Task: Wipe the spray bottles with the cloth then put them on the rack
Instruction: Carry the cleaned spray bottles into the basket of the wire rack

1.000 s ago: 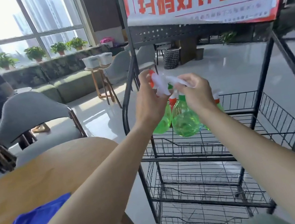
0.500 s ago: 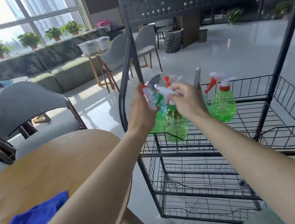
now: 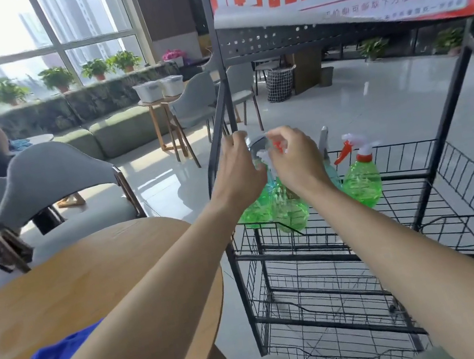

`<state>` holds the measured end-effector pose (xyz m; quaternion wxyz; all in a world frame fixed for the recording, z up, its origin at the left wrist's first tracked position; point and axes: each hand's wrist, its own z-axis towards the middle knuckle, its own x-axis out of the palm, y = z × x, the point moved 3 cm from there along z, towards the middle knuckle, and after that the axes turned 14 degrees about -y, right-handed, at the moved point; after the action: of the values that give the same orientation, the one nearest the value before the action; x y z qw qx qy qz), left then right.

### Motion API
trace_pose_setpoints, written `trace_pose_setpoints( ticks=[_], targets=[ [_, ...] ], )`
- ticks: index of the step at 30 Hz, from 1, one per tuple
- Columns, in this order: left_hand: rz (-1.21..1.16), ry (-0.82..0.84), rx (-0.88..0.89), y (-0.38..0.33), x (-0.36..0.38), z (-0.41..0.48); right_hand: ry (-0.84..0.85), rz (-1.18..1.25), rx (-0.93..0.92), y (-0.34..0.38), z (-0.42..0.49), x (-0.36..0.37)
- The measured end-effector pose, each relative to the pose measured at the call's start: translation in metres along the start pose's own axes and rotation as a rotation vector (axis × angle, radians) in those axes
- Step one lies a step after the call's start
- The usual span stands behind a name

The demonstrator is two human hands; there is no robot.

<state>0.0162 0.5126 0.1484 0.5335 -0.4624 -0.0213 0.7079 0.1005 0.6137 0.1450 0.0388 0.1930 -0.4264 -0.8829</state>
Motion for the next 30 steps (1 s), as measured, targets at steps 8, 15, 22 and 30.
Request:
trace_pose_setpoints(
  ticks=[8, 15, 22, 30],
  targets=[
    [0.019, -0.062, -0.01, 0.016, -0.094, -0.011, 0.147, 0.08, -0.043, 0.086, -0.026, 0.019],
    [0.184, -0.135, -0.113, 0.084, -0.204, -0.056, 0.334, 0.114, -0.169, 0.18, -0.091, 0.071],
    [0.346, -0.214, -0.256, 0.176, -0.325, -0.133, 0.544, 0.183, -0.297, 0.273, -0.199, 0.156],
    [0.454, -0.285, -0.53, 0.287, -0.446, -0.231, 0.798, 0.242, -0.372, 0.361, -0.33, 0.253]
  ],
)
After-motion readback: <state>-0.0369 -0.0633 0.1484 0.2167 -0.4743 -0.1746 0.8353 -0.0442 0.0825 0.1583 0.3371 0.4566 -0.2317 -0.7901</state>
